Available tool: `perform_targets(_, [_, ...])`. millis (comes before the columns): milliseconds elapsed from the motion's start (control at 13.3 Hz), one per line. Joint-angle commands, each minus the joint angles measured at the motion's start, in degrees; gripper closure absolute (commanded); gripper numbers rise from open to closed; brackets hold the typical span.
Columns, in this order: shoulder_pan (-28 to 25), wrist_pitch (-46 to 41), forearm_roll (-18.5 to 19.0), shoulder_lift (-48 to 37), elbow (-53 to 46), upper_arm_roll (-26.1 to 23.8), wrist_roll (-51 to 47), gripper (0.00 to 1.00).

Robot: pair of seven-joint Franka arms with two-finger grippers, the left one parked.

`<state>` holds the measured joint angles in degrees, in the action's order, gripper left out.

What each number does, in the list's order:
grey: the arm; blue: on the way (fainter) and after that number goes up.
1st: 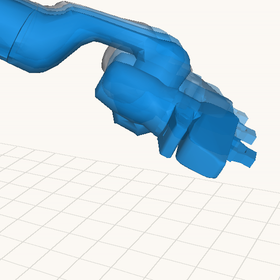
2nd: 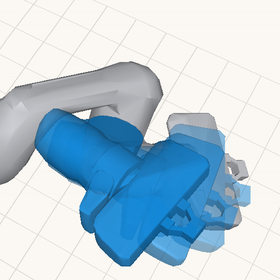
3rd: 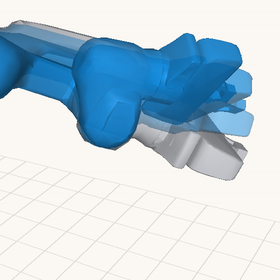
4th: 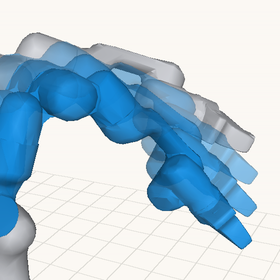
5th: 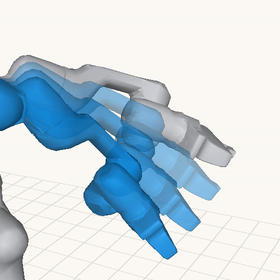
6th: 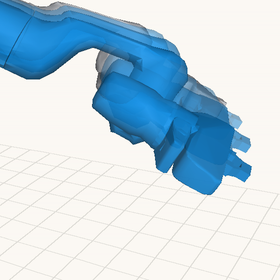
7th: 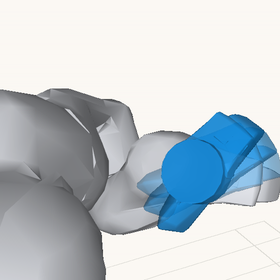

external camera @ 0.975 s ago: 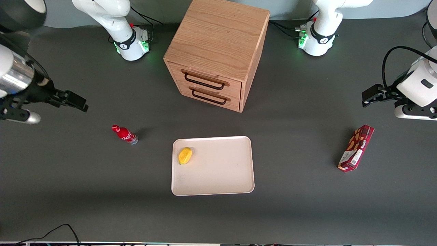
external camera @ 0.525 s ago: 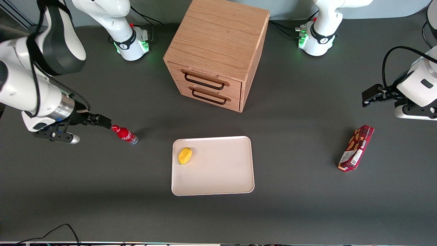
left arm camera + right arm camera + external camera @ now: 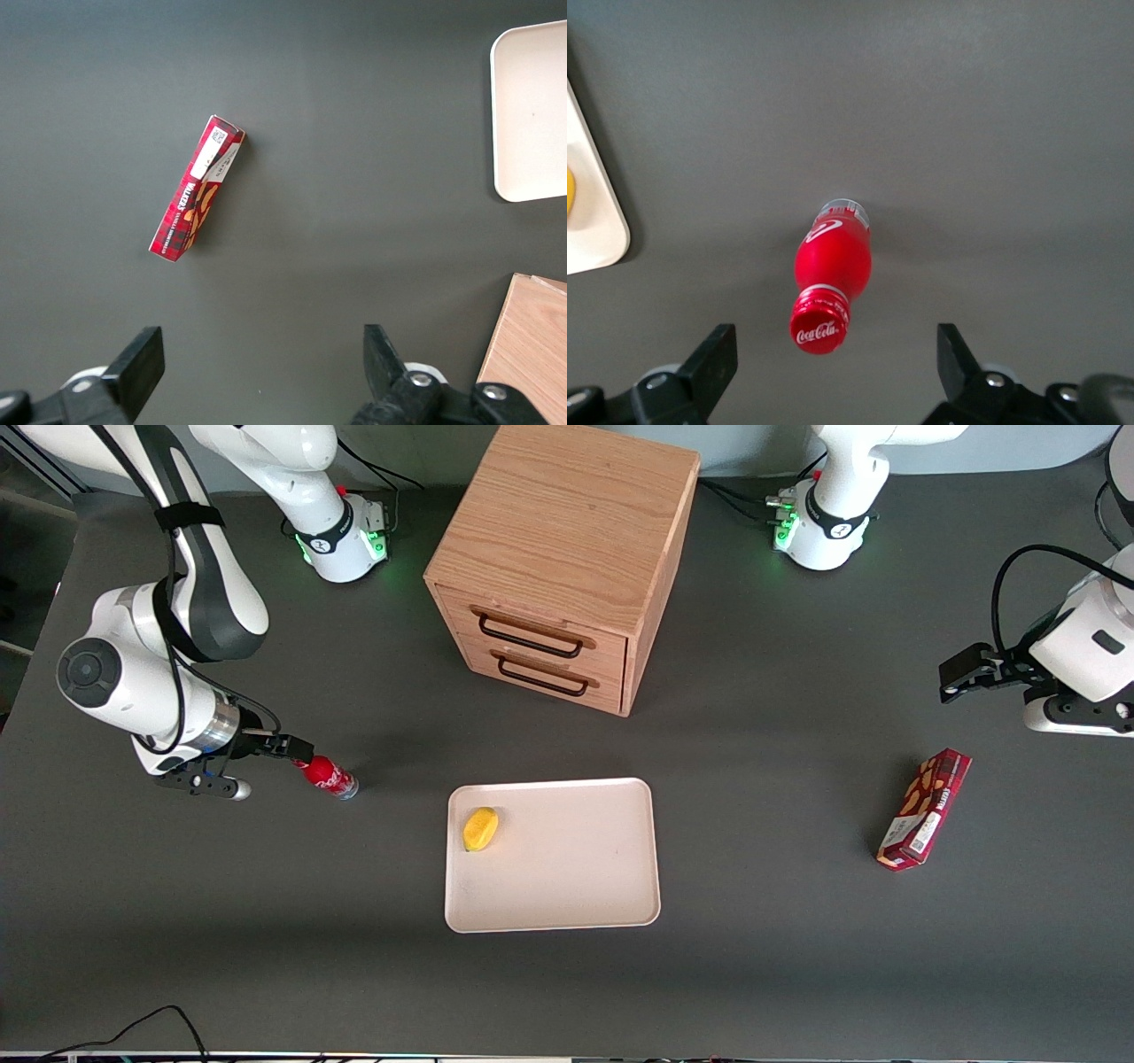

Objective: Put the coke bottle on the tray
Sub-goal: 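Lower the right gripper around the bottle's neck and close it, then lift the bottle with the right gripper and carry it toward the tray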

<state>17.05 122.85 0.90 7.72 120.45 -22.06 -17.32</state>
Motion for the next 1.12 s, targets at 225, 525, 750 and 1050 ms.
perform_targets(225, [0.3, 4.8, -1.3, 1.3, 2.2, -0.4, 1.6, 0.00])
perform_targets(525, [0.3, 5.6, -1.3, 2.3, 2.2, -0.4, 1.5, 0.00])
perform_targets(750, [0.3, 5.8, -1.3, 2.8, 2.2, -0.4, 1.4, 0.43])
perform_targets(1050, [-0.2, 5.2, -1.3, 2.6, 2.0, -0.4, 1.3, 1.00])
